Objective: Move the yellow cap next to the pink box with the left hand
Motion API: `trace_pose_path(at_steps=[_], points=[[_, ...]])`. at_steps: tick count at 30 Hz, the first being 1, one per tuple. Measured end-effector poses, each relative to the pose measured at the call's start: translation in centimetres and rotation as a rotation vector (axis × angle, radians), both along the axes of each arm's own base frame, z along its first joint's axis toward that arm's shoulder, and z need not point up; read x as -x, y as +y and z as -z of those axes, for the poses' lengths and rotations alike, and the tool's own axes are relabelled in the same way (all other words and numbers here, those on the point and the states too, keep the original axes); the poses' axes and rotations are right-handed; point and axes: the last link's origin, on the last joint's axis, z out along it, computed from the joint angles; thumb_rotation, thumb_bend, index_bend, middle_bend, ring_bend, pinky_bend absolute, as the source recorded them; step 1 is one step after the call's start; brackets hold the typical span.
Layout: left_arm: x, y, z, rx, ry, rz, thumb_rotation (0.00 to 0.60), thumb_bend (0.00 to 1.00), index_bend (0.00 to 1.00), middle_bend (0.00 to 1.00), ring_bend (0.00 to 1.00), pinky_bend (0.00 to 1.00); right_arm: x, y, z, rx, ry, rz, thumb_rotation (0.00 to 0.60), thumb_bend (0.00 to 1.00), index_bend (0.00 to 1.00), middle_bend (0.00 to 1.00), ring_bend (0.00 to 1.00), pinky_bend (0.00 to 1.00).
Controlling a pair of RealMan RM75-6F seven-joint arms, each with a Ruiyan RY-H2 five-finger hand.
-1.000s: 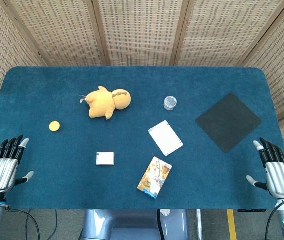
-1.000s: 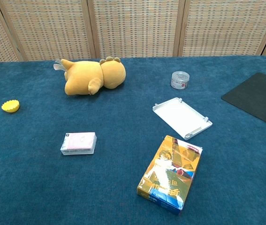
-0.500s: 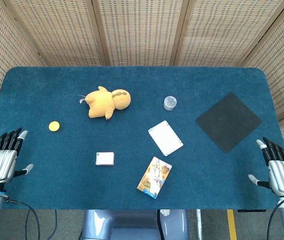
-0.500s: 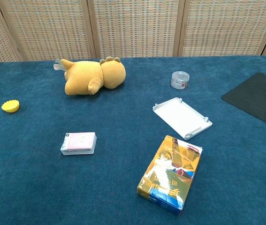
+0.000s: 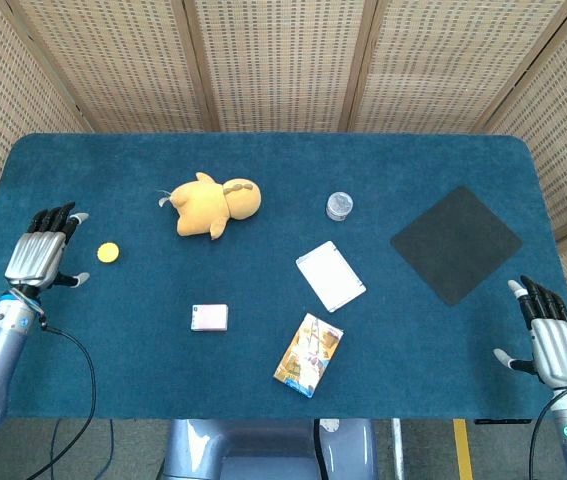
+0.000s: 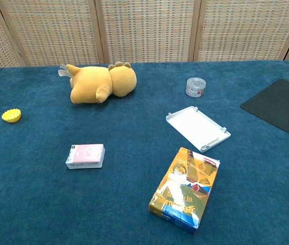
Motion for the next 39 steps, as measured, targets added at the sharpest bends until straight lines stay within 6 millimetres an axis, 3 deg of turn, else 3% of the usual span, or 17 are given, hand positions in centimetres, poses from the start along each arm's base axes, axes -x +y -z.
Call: trace_pose_path(at_steps=[7, 13, 25, 39], points=[[0.7, 4.0, 1.4, 0.071, 0.019, -0.096, 0.6, 0.19, 0.23, 0.0, 0.0, 0.0, 0.3, -0.2, 0.5, -0.012, 0.016, 0.012, 0.6, 0.0, 0.06, 0.0, 0.0, 0.07], [1.6, 5.7, 2.7, 0.106, 0.042, -0.155, 0.6, 0.19, 0.24, 0.0, 0.0, 0.0, 0.6, -0.3, 0.7, -0.016, 0.017, 0.025, 0.6, 0.0, 0.06, 0.0, 0.0, 0.07], [1.5, 7.3, 6.3, 0.171, 0.07, -0.177, 0.6, 0.2, 0.3, 0.0, 0.0, 0.0, 1.1, -0.7, 0.7, -0.008, 0.006, 0.04, 0.6, 0.0, 0.06, 0.0, 0.0, 0.07], [2.6, 7.5, 6.2, 0.158, 0.146, -0.194, 0.6, 0.21, 0.33, 0.0, 0.0, 0.0, 1.3, -0.8, 0.4, 0.003, -0.005, 0.044, 0.6, 0.0, 0.06, 0.0, 0.0, 0.07]])
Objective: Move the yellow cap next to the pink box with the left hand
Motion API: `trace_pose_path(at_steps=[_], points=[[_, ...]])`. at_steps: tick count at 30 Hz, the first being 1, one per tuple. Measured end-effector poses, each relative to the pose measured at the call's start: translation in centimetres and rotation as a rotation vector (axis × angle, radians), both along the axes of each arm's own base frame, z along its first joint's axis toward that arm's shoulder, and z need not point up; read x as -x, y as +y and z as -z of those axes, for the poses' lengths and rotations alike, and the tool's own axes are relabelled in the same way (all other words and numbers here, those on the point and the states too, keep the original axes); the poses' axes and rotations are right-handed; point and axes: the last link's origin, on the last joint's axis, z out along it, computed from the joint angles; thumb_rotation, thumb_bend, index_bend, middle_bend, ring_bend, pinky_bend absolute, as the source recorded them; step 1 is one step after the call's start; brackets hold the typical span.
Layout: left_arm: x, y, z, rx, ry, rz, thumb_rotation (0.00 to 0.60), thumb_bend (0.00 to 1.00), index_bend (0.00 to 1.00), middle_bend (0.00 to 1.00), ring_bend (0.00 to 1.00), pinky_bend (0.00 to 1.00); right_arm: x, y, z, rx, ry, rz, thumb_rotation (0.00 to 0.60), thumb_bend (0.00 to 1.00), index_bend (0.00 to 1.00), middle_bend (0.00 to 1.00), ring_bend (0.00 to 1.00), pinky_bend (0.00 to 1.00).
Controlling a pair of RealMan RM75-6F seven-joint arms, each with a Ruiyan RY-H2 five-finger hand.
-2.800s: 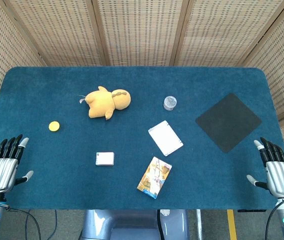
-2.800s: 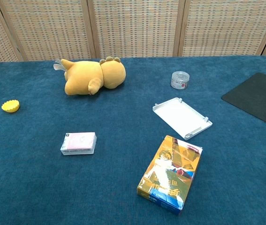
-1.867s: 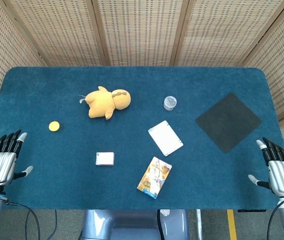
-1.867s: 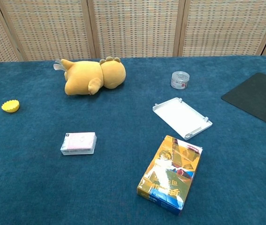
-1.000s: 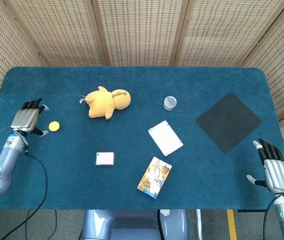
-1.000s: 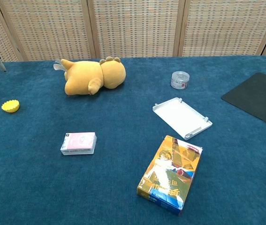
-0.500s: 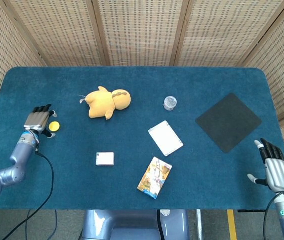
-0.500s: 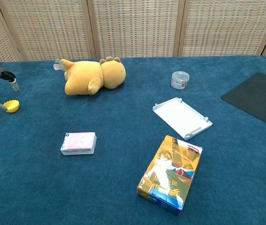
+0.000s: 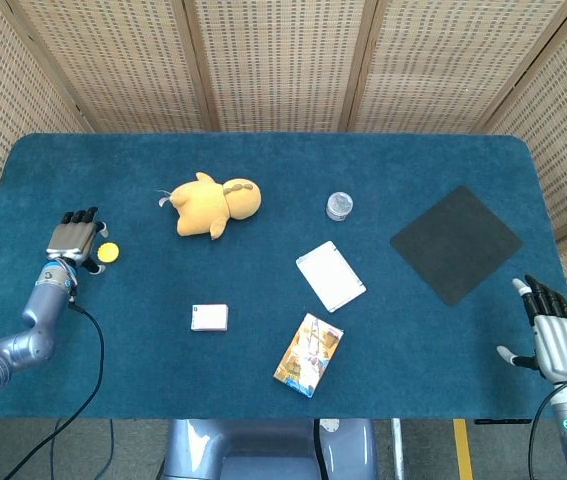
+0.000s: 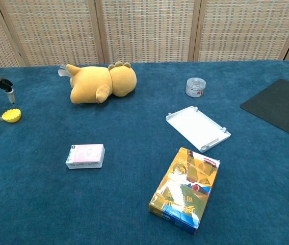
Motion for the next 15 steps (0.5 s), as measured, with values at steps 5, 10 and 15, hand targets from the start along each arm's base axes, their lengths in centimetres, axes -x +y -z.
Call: trace_pose_path(at_steps=[5, 10, 15], points=[[0.2, 0.3, 0.6, -0.003, -0.005, -0.01, 0.6, 0.21, 0.34, 0.0, 0.0, 0.0, 0.0, 0.0, 0.1, -0.004, 0.001, -0.002, 0.6, 0.0, 0.06, 0.0, 0.0, 0.07], [-0.2, 0.6, 1.5, 0.009, -0.008, -0.006, 0.6, 0.21, 0.36, 0.0, 0.0, 0.0, 0.0, 0.0, 0.1, -0.001, 0.0, -0.001, 0.6, 0.0, 0.06, 0.0, 0.0, 0.07], [-0.5, 0.8, 2.1, 0.015, 0.003, 0.006, 0.6, 0.23, 0.4, 0.0, 0.0, 0.0, 0.1, 0.0, -0.1, 0.009, -0.008, 0.0, 0.6, 0.0, 0.06, 0.0, 0.0, 0.07]])
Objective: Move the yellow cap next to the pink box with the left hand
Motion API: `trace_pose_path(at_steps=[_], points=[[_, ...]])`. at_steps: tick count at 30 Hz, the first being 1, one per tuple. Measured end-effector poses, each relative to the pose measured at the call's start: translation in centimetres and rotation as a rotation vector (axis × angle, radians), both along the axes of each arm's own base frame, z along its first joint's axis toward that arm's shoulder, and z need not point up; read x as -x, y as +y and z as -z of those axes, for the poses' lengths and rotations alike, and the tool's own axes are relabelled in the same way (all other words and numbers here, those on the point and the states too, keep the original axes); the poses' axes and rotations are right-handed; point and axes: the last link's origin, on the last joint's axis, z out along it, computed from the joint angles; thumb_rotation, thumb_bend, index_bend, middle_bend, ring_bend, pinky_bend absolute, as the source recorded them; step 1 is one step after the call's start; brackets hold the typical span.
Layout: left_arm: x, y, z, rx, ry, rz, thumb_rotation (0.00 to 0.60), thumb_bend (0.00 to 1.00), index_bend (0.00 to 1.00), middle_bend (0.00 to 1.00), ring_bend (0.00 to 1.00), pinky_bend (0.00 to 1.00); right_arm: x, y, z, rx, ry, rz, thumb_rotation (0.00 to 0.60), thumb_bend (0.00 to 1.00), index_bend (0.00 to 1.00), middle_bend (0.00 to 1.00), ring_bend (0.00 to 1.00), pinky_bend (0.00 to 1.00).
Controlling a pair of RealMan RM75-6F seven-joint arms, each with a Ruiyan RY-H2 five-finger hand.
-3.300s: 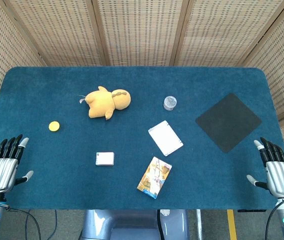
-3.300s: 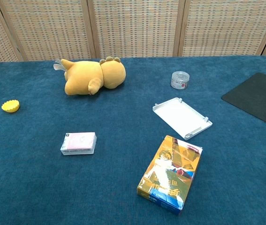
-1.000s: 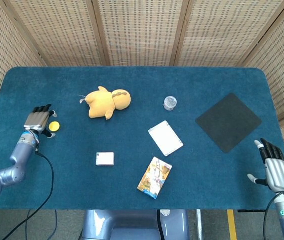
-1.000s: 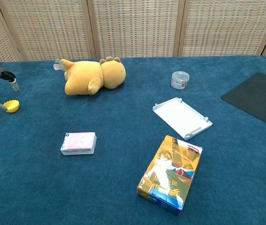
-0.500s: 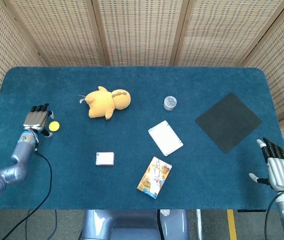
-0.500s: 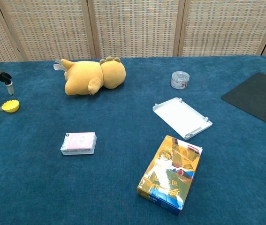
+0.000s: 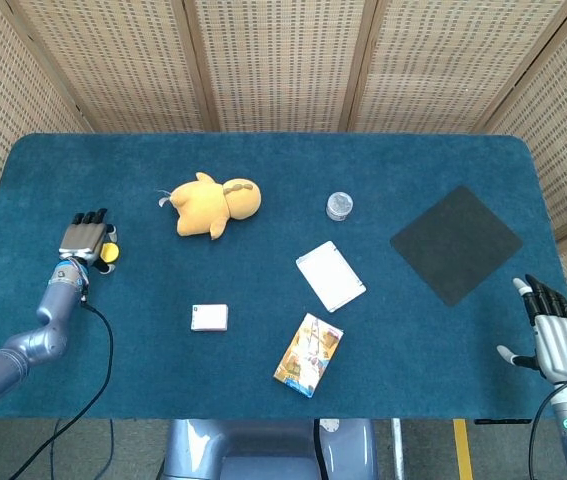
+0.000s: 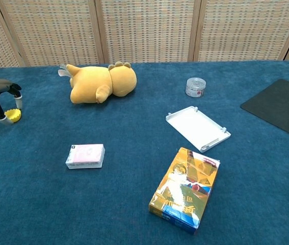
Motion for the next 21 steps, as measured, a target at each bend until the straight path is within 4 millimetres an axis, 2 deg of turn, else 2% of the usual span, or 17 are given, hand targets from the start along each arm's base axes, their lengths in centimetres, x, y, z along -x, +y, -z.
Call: trace_pose_path(at_steps=[15, 21], points=[[0.77, -0.48, -0.64, 0.022, 0.043, -0.003, 0.6, 0.24, 0.41, 0.0, 0.0, 0.0, -0.21, 0.08, -0.15, 0.016, -0.017, -0.021, 0.6, 0.0, 0.06, 0.0, 0.0, 0.07], [0.91, -0.77, -0.24, 0.029, 0.048, -0.005, 0.6, 0.28, 0.46, 0.0, 0.0, 0.0, -0.39, 0.25, -0.25, 0.024, -0.024, -0.03, 0.6, 0.0, 0.06, 0.0, 0.0, 0.07]])
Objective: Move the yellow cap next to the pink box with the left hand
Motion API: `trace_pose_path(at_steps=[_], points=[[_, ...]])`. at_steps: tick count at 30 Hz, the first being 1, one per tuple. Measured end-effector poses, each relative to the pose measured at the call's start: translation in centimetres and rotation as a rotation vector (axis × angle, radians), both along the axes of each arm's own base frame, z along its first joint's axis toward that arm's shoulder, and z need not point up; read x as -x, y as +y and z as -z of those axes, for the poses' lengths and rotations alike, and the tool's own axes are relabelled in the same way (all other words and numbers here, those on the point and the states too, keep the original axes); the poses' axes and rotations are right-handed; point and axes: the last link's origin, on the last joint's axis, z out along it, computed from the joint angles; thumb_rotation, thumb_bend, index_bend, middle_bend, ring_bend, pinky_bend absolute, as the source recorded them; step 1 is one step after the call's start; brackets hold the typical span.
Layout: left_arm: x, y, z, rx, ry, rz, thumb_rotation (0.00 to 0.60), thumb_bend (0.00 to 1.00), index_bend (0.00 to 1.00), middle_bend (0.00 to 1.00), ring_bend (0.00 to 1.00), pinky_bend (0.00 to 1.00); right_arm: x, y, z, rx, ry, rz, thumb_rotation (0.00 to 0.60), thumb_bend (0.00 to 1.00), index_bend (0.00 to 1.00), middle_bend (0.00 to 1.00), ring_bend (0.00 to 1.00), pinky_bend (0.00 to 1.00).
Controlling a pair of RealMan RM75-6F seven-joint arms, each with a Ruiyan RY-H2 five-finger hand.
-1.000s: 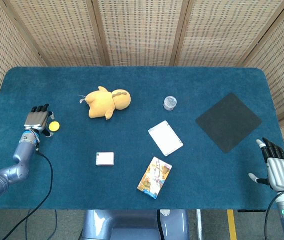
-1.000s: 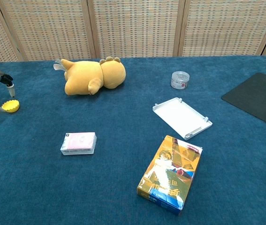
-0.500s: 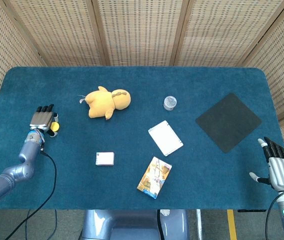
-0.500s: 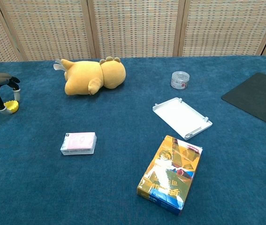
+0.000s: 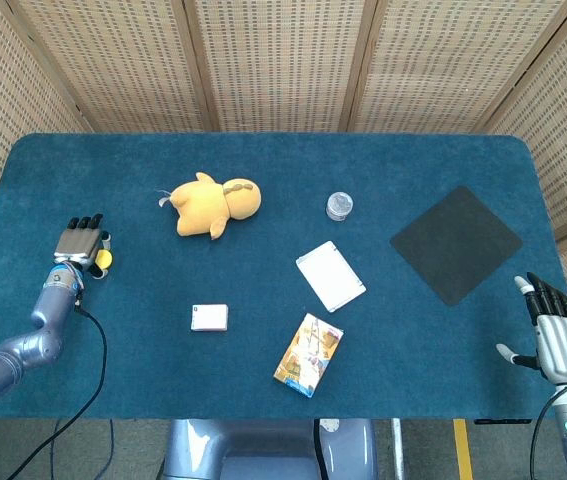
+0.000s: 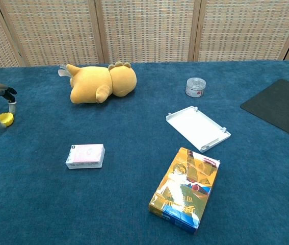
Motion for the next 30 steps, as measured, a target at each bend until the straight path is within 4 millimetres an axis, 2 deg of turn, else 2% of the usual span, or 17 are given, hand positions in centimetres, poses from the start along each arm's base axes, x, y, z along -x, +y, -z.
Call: trace_pose_path(at_steps=[6, 18, 23, 30], points=[[-0.4, 0.0, -0.3, -0.022, -0.022, 0.013, 0.6, 0.29, 0.47, 0.0, 0.0, 0.0, -0.1, 0.0, 0.0, 0.004, -0.001, -0.007, 0.6, 0.0, 0.06, 0.0, 0.0, 0.07], [-2.6, -0.2, -2.8, -0.059, -0.084, 0.076, 0.6, 0.29, 0.47, 0.0, 0.0, 0.0, -0.1, 0.0, 0.1, -0.005, 0.001, -0.005, 0.6, 0.0, 0.06, 0.0, 0.0, 0.07], [-5.6, -1.7, -2.2, -0.015, -0.154, 0.136, 0.6, 0.29, 0.47, 0.0, 0.0, 0.0, -0.2, 0.1, -0.2, 0.0, -0.006, -0.012, 0.6, 0.0, 0.06, 0.0, 0.0, 0.07], [-10.9, -5.7, -0.1, 0.096, -0.272, 0.212, 0.6, 0.29, 0.47, 0.0, 0.0, 0.0, -0.3, 0.2, -0.4, 0.004, -0.018, -0.019, 0.6, 0.0, 0.06, 0.0, 0.0, 0.07]])
